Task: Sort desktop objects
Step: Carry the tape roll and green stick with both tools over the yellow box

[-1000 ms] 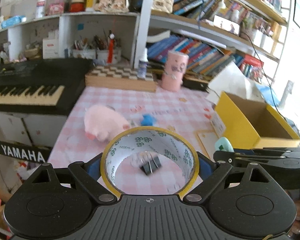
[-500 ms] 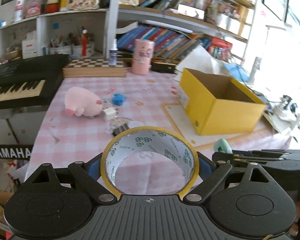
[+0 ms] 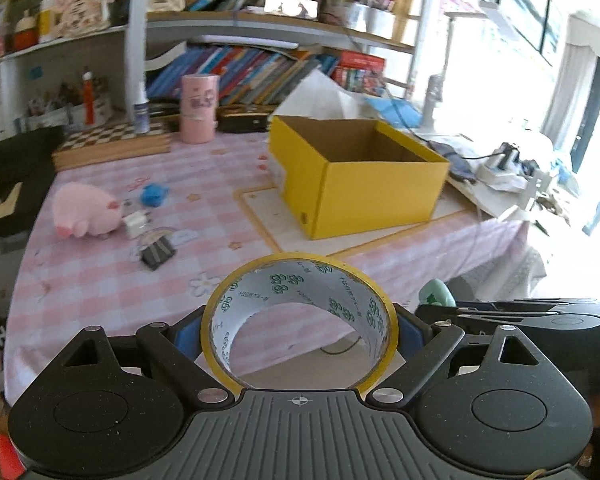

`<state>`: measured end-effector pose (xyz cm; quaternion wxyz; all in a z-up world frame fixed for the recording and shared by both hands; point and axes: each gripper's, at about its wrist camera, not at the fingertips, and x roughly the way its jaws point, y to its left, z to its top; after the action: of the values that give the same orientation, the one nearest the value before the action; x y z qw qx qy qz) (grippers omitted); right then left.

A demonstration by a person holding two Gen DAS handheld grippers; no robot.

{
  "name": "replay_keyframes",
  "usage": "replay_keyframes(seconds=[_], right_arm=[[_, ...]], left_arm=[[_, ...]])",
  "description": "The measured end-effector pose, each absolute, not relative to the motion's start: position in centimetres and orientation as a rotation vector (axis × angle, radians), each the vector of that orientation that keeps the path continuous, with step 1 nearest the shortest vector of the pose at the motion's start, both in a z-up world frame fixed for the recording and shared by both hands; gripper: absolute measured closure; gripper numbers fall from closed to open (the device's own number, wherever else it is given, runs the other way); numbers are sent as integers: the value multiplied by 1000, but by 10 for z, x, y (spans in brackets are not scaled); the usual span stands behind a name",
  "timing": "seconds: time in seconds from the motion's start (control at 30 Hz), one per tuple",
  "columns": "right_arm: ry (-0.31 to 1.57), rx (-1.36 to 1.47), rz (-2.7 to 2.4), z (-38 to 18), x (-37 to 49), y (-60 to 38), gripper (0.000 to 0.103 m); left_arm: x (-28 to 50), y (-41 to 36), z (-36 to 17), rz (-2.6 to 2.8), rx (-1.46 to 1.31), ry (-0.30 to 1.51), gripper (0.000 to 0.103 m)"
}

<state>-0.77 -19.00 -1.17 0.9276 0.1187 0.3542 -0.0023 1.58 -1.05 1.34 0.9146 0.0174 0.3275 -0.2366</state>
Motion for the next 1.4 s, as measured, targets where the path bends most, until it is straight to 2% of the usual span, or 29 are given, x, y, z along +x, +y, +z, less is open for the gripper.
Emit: replay_keyframes(seconds=[0.6,1.4], right_arm=[[691,274,-102,-5,5,-238,84],[761,272,-183,-21,24,-295,84]], left_arm=[[41,-66,17,-612,83,642,11],[69,-130,6,-729,90,649,11]])
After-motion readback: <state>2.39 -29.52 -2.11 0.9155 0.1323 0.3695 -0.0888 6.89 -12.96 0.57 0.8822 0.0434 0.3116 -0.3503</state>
